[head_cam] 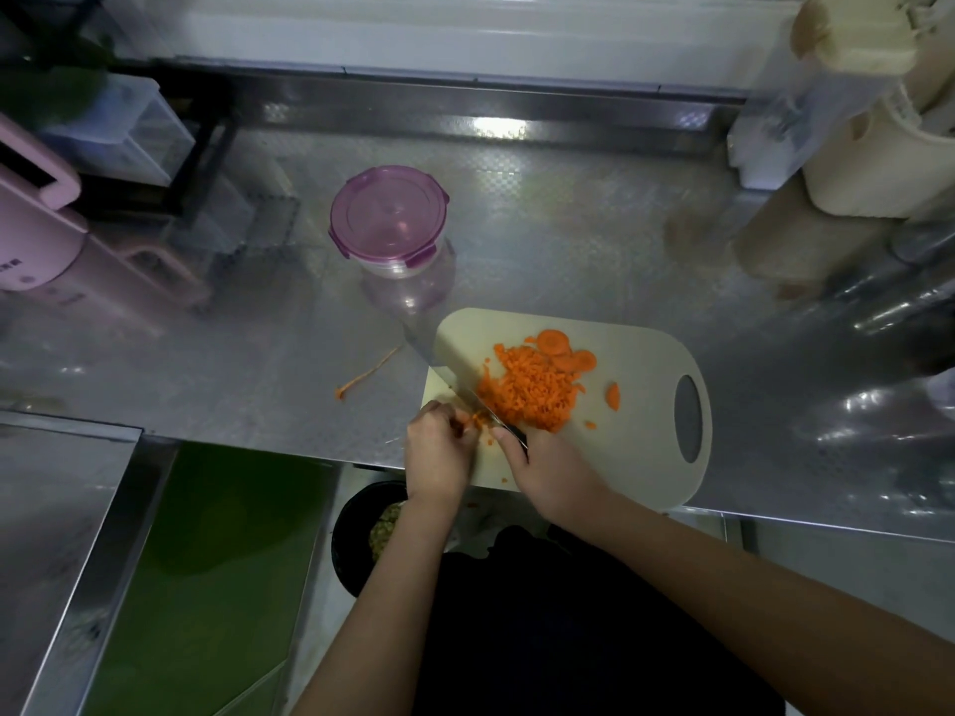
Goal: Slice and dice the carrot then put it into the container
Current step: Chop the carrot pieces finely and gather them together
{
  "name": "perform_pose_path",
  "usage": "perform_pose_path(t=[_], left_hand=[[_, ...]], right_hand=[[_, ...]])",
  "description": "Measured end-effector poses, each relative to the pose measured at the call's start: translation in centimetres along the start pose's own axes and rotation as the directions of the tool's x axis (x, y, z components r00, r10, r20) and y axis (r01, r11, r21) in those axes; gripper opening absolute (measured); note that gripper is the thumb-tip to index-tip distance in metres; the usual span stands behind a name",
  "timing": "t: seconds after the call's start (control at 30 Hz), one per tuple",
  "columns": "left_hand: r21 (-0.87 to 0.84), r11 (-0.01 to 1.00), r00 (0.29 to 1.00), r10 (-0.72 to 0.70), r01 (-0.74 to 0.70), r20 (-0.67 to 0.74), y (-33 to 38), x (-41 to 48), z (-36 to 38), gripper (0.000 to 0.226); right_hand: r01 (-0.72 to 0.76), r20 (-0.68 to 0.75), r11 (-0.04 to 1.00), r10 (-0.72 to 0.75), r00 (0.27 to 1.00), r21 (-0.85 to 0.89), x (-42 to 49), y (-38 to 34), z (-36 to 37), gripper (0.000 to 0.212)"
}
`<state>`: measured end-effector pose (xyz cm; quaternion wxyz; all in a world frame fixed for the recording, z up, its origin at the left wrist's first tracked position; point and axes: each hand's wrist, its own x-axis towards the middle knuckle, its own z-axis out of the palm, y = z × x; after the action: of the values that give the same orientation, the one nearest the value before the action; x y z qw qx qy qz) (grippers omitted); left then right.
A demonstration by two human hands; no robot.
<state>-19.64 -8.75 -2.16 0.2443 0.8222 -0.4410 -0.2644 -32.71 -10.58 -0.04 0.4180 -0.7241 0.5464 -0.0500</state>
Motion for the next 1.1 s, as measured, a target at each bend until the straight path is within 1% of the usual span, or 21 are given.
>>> perform_pose_path(t=[0.1,0.13,0.2,0.3,0.33,0.4,0.43,0.5,0.57,0.63,0.7,0.73,0.83,0.9,1.0,1.1], left_hand=[[0.024,1.000,0.999,0.012,-0.013,0.036,0.1,0.2,-0.2,0.007],[0.032,0.999,0.999,0.017,-0.018,0.044,0.0,0.3,-0.3,0.006],[0.037,0.999,0.997,0.028,-0.030,0.075,-0.1,0.5,-0.6,0.004],[0.086,0.994,0.987,0.050,-0.064,0.151,0.0,1.2,-1.3,0.010],[0.122,0.989,0.983,0.059,-0.080,0.171,0.2,1.5,-1.5,0.011],[0.232,0.963,0.977,0.093,-0.136,0.190,1.0,2.2,-1.9,0.006],[0.288,0.943,0.975,0.116,-0.169,0.192,1.6,2.5,-1.9,0.008],[0.333,0.918,0.971,0.170,-0.218,0.166,2.7,3.1,-1.9,0.023],[0.302,0.917,0.965,0.236,-0.261,0.117,4.2,3.6,-1.7,0.031],[0.240,0.919,0.949,0.302,-0.314,0.088,5.8,4.2,-1.0,0.028],[0.201,0.909,0.930,0.348,-0.365,0.115,7.2,5.0,0.0,0.027],[0.198,0.903,0.922,0.357,-0.381,0.146,7.9,5.3,0.6,0.031],[0.232,0.881,0.896,0.346,-0.413,0.279,9.3,6.2,2.5,0.051],[0.276,0.862,0.880,0.322,-0.425,0.349,9.9,6.5,3.5,0.058],[0.338,0.837,0.874,0.290,-0.429,0.391,10.5,6.7,4.3,0.059],[0.366,0.841,0.880,0.239,-0.399,0.410,10.8,6.9,4.4,0.052]], right_hand=[[-0.002,0.024,0.986,-0.002,1.000,0.168,-0.2,0.3,-0.9,0.033],[-0.013,0.033,0.978,0.006,0.999,0.209,-0.4,0.5,-1.3,0.031],[-0.021,0.015,0.967,0.018,1.000,0.254,-0.8,0.8,-1.9,0.037],[0.007,-0.072,0.947,0.017,0.997,0.322,-1.0,1.4,-3.0,0.041],[0.018,-0.109,0.945,0.019,0.994,0.328,-0.9,1.6,-3.4,0.041],[0.034,-0.177,0.946,0.024,0.984,0.322,-0.5,2.0,-4.4,0.040],[0.037,-0.205,0.945,0.032,0.978,0.324,-0.2,2.2,-4.9,0.041],[0.022,-0.243,0.938,0.068,0.968,0.346,0.3,2.8,-6.0,0.041],[-0.016,-0.272,0.943,0.112,0.956,0.332,0.9,3.7,-6.9,0.040],[-0.040,-0.304,0.956,0.131,0.943,0.290,1.3,4.7,-7.7,0.037],[-0.066,-0.319,0.967,0.145,0.937,0.246,1.6,5.6,-8.2,0.034],[-0.082,-0.322,0.970,0.154,0.934,0.227,1.8,6.0,-8.4,0.033],[-0.129,-0.334,0.974,0.186,0.924,0.184,2.1,6.8,-8.9,0.032],[-0.164,-0.318,0.972,0.211,0.924,0.168,2.3,7.3,-9.1,0.031],[-0.224,-0.299,0.965,0.255,0.920,0.133,2.5,7.8,-8.9,0.029],[-0.258,-0.271,0.959,0.281,0.921,0.120,2.5,7.9,-8.8,0.031]])
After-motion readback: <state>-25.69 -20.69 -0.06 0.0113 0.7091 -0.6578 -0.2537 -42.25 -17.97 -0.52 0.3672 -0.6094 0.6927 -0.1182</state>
